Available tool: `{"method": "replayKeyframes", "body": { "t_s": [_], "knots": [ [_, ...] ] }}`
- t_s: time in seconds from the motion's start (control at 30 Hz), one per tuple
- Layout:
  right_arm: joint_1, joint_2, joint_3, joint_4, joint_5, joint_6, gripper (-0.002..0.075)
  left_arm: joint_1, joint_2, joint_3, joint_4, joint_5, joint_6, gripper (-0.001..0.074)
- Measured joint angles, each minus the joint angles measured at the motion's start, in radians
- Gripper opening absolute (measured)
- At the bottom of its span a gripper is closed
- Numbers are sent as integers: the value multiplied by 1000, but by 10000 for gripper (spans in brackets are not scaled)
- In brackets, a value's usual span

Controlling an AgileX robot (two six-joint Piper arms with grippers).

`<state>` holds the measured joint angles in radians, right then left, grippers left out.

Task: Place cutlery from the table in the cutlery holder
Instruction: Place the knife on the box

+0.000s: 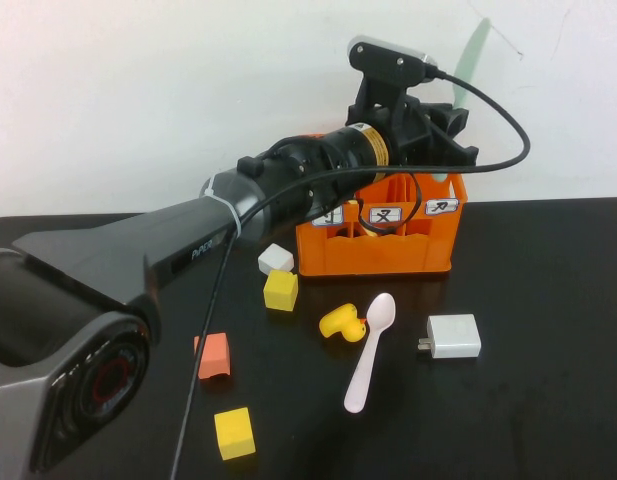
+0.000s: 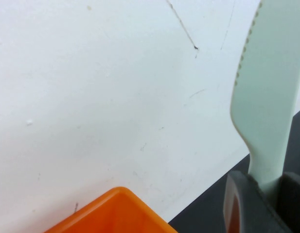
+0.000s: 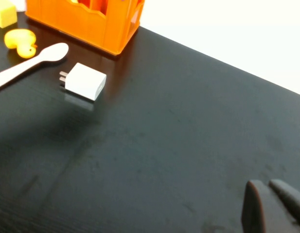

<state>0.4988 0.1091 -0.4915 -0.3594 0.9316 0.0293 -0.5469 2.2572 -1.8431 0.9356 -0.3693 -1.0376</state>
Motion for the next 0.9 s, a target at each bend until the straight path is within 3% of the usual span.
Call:
{"method": "replayKeyframes", "body": {
  "t_s": [0.33,0.9],
  "knots": [
    [0,0,0,18,0,0,-2,2,3,0,-4,-17,56,97],
    [0,0,0,80,0,0,-2,10,68,-2,-225,-72,254,97]
  ]
}}
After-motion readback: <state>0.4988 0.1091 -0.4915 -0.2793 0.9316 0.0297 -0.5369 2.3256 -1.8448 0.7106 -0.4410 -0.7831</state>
